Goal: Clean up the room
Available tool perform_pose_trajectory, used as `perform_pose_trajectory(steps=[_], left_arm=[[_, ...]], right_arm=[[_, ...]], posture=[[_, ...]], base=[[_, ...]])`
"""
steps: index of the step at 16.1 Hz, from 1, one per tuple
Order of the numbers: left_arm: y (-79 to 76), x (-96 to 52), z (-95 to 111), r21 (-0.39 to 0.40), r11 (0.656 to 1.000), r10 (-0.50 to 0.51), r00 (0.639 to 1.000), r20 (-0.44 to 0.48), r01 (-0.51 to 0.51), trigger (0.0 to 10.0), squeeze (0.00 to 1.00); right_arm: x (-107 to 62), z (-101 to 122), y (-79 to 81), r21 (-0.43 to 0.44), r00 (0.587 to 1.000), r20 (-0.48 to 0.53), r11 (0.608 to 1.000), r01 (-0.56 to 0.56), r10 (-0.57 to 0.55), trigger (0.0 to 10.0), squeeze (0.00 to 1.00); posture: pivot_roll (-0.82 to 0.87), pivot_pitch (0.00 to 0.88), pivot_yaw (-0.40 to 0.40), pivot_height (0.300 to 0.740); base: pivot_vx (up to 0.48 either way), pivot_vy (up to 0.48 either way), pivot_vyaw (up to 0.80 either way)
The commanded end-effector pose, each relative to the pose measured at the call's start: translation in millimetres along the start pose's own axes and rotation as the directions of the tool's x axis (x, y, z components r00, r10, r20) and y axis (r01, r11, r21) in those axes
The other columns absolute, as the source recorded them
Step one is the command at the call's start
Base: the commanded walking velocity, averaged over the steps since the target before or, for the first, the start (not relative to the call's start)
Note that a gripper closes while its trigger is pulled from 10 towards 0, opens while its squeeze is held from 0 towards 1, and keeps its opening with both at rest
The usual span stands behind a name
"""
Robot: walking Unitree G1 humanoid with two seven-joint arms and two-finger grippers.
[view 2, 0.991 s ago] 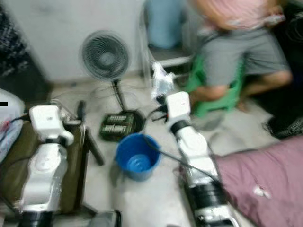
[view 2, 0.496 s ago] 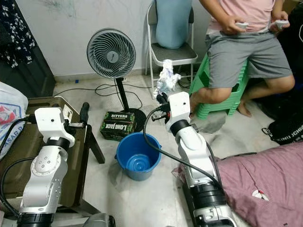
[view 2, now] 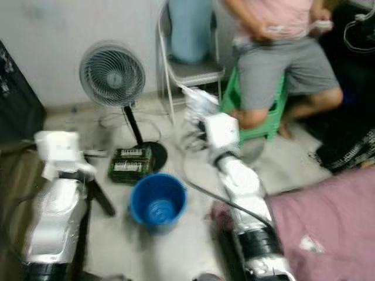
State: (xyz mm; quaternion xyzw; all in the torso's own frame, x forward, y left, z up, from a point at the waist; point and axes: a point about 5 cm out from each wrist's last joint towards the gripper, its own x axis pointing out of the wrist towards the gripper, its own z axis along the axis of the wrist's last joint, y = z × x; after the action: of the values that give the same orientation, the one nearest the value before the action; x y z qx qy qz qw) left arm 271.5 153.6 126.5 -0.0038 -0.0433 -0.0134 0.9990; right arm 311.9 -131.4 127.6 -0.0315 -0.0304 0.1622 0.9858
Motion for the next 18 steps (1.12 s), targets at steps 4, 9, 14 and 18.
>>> perform_pose_trajectory(steps=[4, 9, 14, 18], left_arm=[[16.1, 0.0, 6.2, 0.027, 0.999, 0.044, 0.999, 0.022, -0.045, 10.0, 0.00], [16.2, 0.5, 7.4, 0.013, 0.998, 0.066, 0.997, 0.029, -0.066, 10.0, 0.00], [16.2, 0.6, 6.8, 0.029, 0.997, 0.075, 0.997, 0.023, -0.075, 10.0, 0.00], [13.6, -0.7, 6.7, 0.012, 0.999, 0.034, 0.999, 0.024, -0.034, 10.0, 0.00]], right_arm=[[8.1, 10.2, 14.7, 0.009, 0.998, 0.041, 0.999, -0.047, 0.046, 10.0, 0.00], [8.4, 10.1, 14.9, 0.004, 0.998, 0.043, 0.999, -0.046, 0.046, 10.0, 0.00], [8.9, 9.5, 15.1, 0.004, 0.998, 0.042, 0.999, -0.049, 0.049, 10.0, 0.00], [9.4, 8.9, 14.0, 0.020, 0.999, 0.037, 0.999, -0.035, 0.035, 10.0, 0.00]], posture=[[-0.03, 0.000, -0.026, 0.740], [-0.03, 0.000, -0.025, 0.740], [-0.02, 0.000, -0.029, 0.740], [-0.02, 0.000, -0.029, 0.740]], base=[[0.293, 0.000, 0.00], [0.000, 0.000, 0.42], [0.000, 0.000, 0.80], [0.000, 0.000, 0.40]])
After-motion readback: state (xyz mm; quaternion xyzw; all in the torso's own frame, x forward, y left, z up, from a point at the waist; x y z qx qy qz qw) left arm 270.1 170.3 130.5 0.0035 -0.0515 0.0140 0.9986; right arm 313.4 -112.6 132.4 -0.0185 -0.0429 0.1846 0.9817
